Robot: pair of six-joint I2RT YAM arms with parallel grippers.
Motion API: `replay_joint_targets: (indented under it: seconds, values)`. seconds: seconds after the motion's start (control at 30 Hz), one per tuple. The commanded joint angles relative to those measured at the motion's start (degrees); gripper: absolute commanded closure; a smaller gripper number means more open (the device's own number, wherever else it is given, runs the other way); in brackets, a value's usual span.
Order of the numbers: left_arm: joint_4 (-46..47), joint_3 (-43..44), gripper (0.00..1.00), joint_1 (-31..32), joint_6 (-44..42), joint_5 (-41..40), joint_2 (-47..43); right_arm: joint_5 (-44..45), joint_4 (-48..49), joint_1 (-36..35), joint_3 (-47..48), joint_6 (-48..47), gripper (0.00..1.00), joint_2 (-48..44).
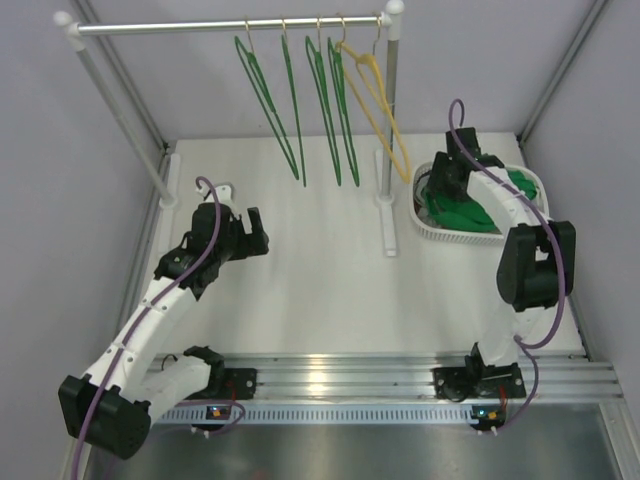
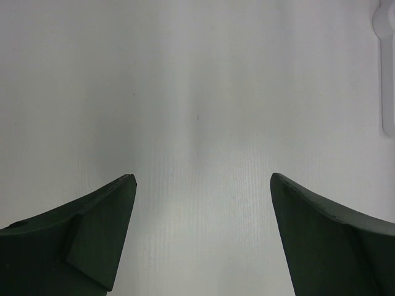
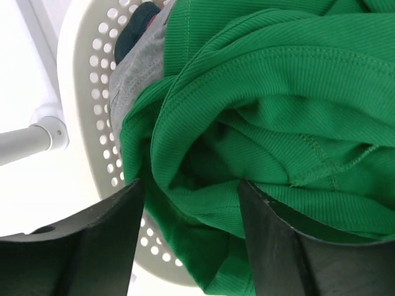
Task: Place the tank top on the hanger
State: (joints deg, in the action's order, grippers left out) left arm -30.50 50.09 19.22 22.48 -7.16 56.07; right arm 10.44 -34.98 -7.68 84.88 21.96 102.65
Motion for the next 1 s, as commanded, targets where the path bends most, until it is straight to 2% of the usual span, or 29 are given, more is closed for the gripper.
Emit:
replay_joint_targets:
  seconds: [0.0, 0.1, 0.13, 0.2, 0.23, 0.3, 0.8, 0.97]
  values:
    - [0.44, 0.36, 0.05, -0.24, -0.07, 0.30, -0.97, 0.99, 3.16, 0.12, 3.62, -1.12, 0.40, 0.88]
    - [0.53, 0.36, 0.05, -0.24, -0.07, 0.48, -0.62, 2.57, 2.56, 0.12, 4.41, -1.30, 0.60, 1.94]
    - [0.44, 0.36, 0.05, -0.24, -0.07, 0.48, -0.53, 3.09, 2.55, 0.12, 4.50, -1.48, 0.72, 1.85]
    - [0.35, 0.36, 0.06, -0.24, 0.02, 0.48, -0.44, 3.62, 2.38, 0.12, 4.59, -1.65, 0.82, 1.33]
    - [0.35, 0.36, 0.06, -0.24, 0.02, 0.48, -0.44, 4.23, 1.77, 0.12, 5.03, -1.74, 0.92, 0.37]
    - [0.35, 0.36, 0.06, -0.24, 0.11, 0.57, -0.61, 4.42, 0.80, 0.12, 5.47, -1.65, 1.00, -0.95]
    - [-0.17, 2.82, 0.08, -0.24, 1.25, 4.08, -2.81, 1.87, -10.62, -0.67, 9.77, -1.39, 1.00, -25.56]
    - [-0.35, 3.70, 0.09, -0.24, 1.51, 5.05, -3.43, 1.96, -14.84, -0.58, 15.99, -1.65, 1.00, -31.19]
